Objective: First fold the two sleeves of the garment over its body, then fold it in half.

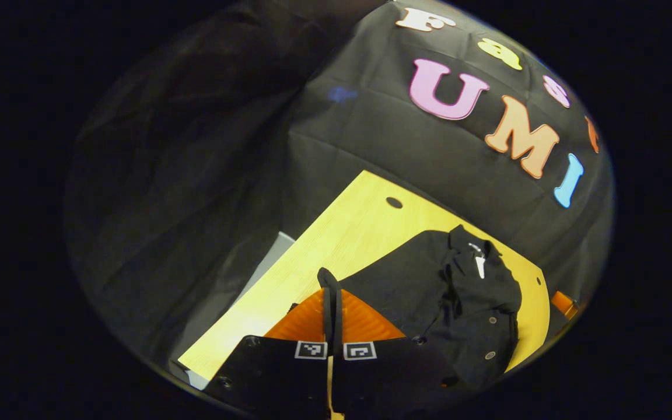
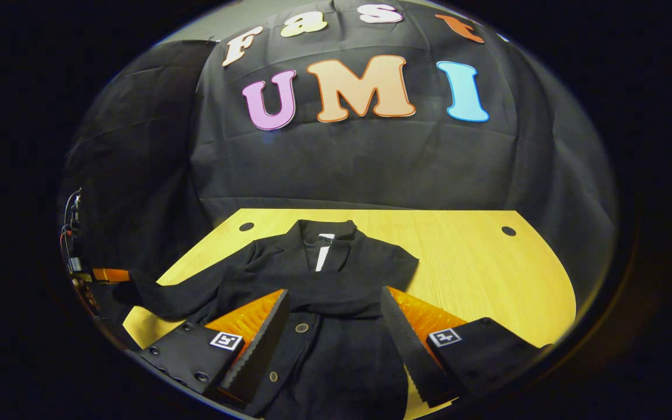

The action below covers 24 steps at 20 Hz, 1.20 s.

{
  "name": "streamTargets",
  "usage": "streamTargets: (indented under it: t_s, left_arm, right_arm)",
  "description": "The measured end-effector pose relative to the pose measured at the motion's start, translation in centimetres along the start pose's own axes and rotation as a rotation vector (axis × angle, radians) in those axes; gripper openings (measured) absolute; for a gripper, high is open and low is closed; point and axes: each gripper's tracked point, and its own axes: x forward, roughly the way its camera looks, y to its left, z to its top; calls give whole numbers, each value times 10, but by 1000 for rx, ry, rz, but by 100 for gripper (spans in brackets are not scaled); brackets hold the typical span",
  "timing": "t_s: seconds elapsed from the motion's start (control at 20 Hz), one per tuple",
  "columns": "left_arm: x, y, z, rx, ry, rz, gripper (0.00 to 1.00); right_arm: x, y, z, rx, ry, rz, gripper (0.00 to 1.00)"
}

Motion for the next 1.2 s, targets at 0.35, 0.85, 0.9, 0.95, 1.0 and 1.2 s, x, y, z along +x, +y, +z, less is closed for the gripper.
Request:
streamTargets:
  t_s: [0.35,0.85,0.9,0.95,1.0,1.2]
  left_arm:
    - [13,-68,46,126,-94,-97,0]
    - [41,-191,60,269,-121,-291,0]
    - [42,-205,56,282,-113,-313,0]
    - [45,-220,52,294,-105,-337,0]
    - [45,-232,48,309,-97,-358,0]
    - [53,-278,33,360,-65,-428,0]
  right_arm:
    - [-27,-51,-14,74,-24,-54,99]
    - [-69,-116,-38,207,-56,-154,99]
    - [-72,-121,-40,212,-55,-162,99]
    - [-74,-126,-42,216,-54,-171,95]
    - [-77,-131,-43,221,-55,-180,99]
    - [-89,-149,-51,255,-60,-208,99]
